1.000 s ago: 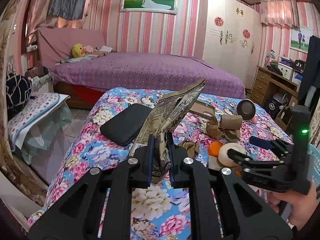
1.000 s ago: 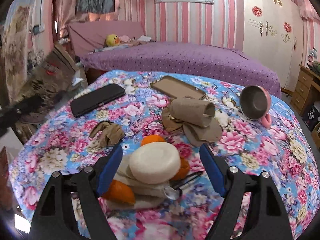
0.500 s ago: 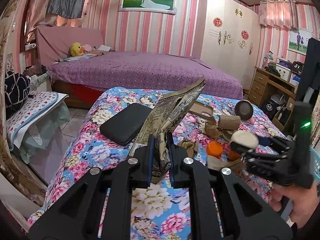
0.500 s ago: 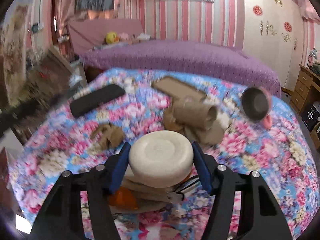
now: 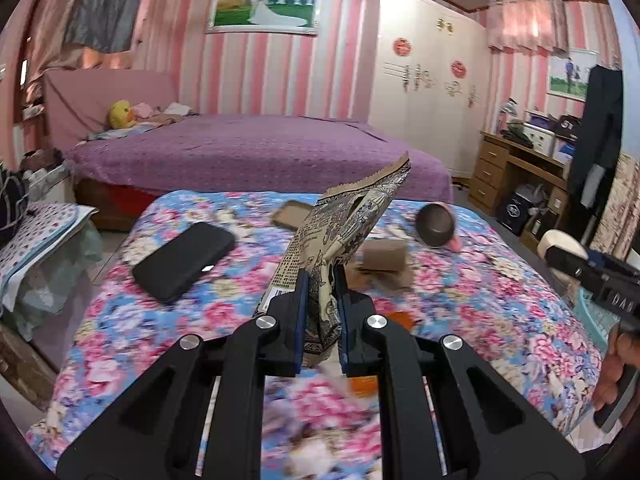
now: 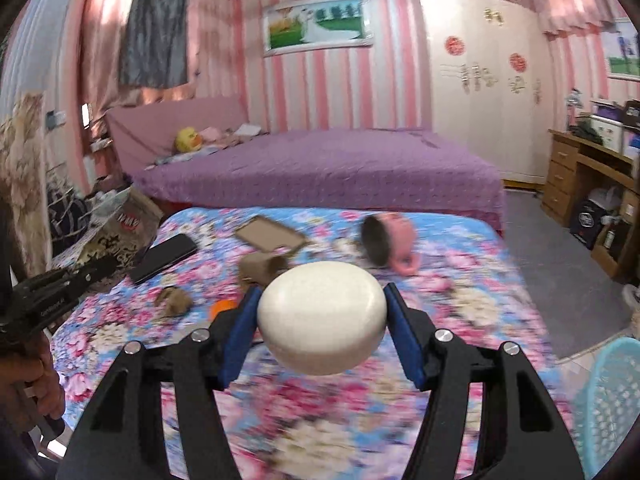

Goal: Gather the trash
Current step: 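Grasp the white round lid with the right gripper while the left gripper holds the wrapper, then carry the wrapper and white lid with both grippers over the blue basket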

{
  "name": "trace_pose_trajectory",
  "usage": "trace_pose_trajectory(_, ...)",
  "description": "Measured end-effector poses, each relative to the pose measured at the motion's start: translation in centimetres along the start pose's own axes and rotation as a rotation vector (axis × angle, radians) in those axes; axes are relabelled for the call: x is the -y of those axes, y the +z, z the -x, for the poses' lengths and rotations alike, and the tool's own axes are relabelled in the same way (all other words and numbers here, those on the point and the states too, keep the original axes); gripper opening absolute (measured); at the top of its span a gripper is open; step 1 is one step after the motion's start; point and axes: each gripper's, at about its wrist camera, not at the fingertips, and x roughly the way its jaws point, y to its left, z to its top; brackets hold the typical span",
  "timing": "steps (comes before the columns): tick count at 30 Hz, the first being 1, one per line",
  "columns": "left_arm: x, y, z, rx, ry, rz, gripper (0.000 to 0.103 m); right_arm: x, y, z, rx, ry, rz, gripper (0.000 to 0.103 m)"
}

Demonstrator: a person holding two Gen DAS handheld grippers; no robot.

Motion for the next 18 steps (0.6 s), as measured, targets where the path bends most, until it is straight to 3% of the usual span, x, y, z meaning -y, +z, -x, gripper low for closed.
trace_pose_trajectory(18,15.2,1.4,0.2,0.0,-0.172,-0.083,0.011,17.2,0.4,10.7,0.104,-0.244,-0.139,0.061)
